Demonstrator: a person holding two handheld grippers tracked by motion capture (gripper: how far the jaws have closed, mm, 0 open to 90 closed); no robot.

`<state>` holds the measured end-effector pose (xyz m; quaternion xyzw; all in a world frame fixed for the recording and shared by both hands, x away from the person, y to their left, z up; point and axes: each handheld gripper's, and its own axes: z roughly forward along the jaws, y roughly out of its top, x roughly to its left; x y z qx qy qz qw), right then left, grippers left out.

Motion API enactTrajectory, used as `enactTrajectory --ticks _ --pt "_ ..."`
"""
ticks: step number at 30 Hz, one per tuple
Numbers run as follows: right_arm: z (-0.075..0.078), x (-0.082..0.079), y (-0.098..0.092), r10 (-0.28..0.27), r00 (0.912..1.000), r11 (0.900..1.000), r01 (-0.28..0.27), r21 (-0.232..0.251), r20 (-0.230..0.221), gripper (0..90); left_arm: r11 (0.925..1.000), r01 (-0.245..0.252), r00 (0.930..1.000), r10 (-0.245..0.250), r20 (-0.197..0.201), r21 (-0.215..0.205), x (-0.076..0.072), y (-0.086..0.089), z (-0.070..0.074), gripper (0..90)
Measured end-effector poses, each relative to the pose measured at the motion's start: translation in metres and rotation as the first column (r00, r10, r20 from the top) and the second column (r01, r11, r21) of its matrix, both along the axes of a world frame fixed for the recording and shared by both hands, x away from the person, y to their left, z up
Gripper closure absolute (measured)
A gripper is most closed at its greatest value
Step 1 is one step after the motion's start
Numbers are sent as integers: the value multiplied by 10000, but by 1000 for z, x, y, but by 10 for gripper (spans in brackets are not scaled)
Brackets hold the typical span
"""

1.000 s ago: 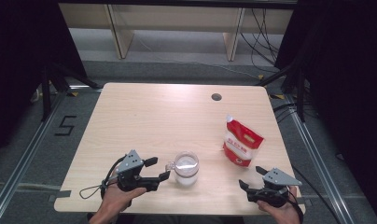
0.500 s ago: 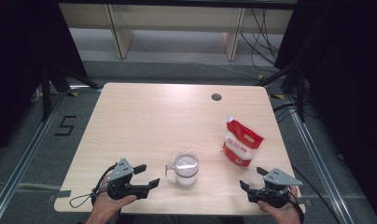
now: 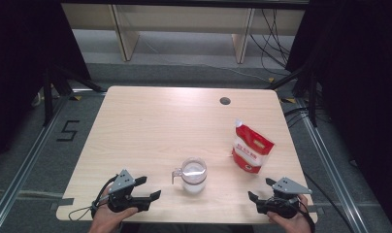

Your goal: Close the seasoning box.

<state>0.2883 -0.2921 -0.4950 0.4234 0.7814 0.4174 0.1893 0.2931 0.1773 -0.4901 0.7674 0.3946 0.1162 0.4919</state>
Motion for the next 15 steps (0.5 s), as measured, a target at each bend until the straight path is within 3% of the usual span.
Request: enactTrajectory --ticks 1,2,3,4,5,8,11,12,13,15 --pt "0 -2 2 -224 9995 9997 226 99 -200 179 10000 37 10000 -38 71 86 0 1 0 242" --pt "-1 -1 1 -3 10000 10000 3 -25 -49 179 10000 27 9999 -27 111 -6 0 1 -1 240" --pt "-1 -1 1 -2 10000 10000 2 -13 -65 179 9998 -8 10000 7 39 192 -1 2 -1 238" --pt "-1 -4 3 -232 9993 9996 236 150 -292 179 10000 -33 10000 33 -5 60 -2 1 -2 237" --pt "-2 -1 1 124 9998 9998 -122 -130 127 179 9999 -84 9999 84 -75 80 -2 1 -3 234" --pt "-1 -4 2 59 9997 9998 -63 -171 -235 179 10000 -12 9998 14 -181 78 -3 -1 -5 224" --pt "-2 -3 2 44 9996 9997 -50 -248 -267 175 9999 -17 9997 21 -226 170 -3 -1 -6 219" --pt "-1 -6 4 -253 9974 9997 251 -36 -669 175 9999 53 9997 -49 -253 154 -3 0 -7 216" --pt "-3 -3 2 -22 9995 9996 13 -270 -318 175 9998 21 9997 -16 -240 220 -3 0 -7 217" --pt "-3 -2 2 177 9993 9997 -182 -136 -341 177 9995 4 9996 4 -286 301 -2 0 -8 216"
